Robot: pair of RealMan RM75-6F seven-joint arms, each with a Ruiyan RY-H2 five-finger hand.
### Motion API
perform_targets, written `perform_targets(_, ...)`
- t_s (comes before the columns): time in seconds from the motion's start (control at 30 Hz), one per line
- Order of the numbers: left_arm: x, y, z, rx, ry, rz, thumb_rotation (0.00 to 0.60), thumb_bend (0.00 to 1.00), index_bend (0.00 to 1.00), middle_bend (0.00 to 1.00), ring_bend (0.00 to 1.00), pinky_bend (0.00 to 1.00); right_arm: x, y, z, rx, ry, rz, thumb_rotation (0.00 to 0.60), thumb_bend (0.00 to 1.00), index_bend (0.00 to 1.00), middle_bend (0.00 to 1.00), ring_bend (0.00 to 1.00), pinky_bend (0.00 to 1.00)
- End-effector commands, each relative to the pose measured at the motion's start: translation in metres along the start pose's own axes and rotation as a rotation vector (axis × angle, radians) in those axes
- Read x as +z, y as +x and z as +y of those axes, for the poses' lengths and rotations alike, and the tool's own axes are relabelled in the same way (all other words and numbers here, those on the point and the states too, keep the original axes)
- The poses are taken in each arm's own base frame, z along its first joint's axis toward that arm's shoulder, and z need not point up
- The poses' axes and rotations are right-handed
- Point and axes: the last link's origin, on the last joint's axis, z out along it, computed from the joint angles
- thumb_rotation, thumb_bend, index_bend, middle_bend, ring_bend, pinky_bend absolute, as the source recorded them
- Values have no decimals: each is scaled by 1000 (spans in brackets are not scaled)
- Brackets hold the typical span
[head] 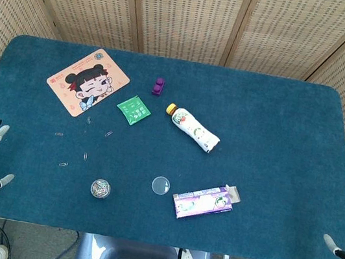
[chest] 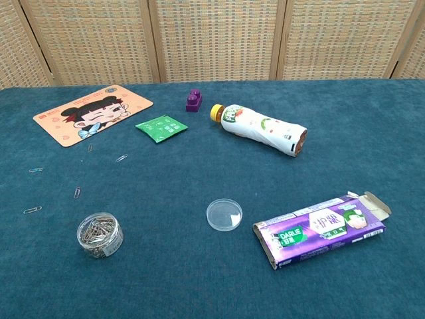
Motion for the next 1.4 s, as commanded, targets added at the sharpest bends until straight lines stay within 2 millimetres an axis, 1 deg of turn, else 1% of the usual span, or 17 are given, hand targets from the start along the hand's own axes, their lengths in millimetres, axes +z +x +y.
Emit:
perform_targets(0.03,0,0,0,-6,1,-7,600,113,0,0,0,0,0,1,0,5,2,4,600,0,13,0,0,0)
perform_targets(0.3,7,-5,0,-8,-4,-34,600,114,0,0,0,0,0,0,1,14,-2,-3,600,0,13,0,0,0)
perform_targets(0.4,24,-3,1,-62,-29,-51,600,114,9,0,0,0,1,-2,1,13,-2,-5,600,0,13,0,0,0)
perform_targets(0.47,41,-3,-4,-48,-28,-44,600,121,73,0,0,0,2,-3,0,11,0,-12,600,0,13,0,0,0)
perform_targets(0.5,55,-6,-7,-31,-24,-59,600,126,107,0,0,0,4,-4,-1,11,0,-12,600,0,13,0,0,0)
perform_targets(0.57,73,-14,-12,-17,-16,-91,600,148,197,0,0,0,6,-5,-1,9,-1,-10,600,0,13,0,0,0)
perform_targets(0.67,107,-32,-22,15,7,-143,600,167,255,0,0,0,10,-8,-1,5,-12,-13,600,0,13,0,0,0)
perform_targets(0.73,122,-43,-25,26,14,-166,600,208,296,0,0,0,12,-10,-1,-1,-18,-20,600,0,13,0,0,0)
perform_targets(0.77,132,-52,-27,31,14,-184,600,229,321,0,0,0,13,-12,-1,-4,-22,-26,600,0,13,0,0,0)
perform_targets(0.83,144,-66,-28,37,8,-205,600,266,363,0,0,0,15,-15,-1,-10,-26,-37,600,0,13,0,0,0)
perform_targets(0.9,154,-79,-27,41,0,-226,600,298,386,0,0,0,17,-18,-2,-19,-27,-44,600,0,13,0,0,0)
perform_targets(0.97,163,-89,-26,45,-3,-236,600,347,412,0,0,0,19,-20,-3,-23,-27,-49,600,0,13,0,0,0)
perform_targets(1.03,170,-97,-24,49,-1,-248,600,370,435,0,0,0,20,-22,-4,-29,-28,-53,600,0,13,0,0,0)
perform_targets(1.23,187,-116,-19,69,17,-295,600,385,446,0,0,0,22,-26,-5,-40,-34,-65,600,0,13,0,0,0)
perform_targets(1.4,194,-126,-16,81,30,-313,600,388,446,0,0,0,23,-28,-5,-44,-35,-76,600,0,13,0,0,0)
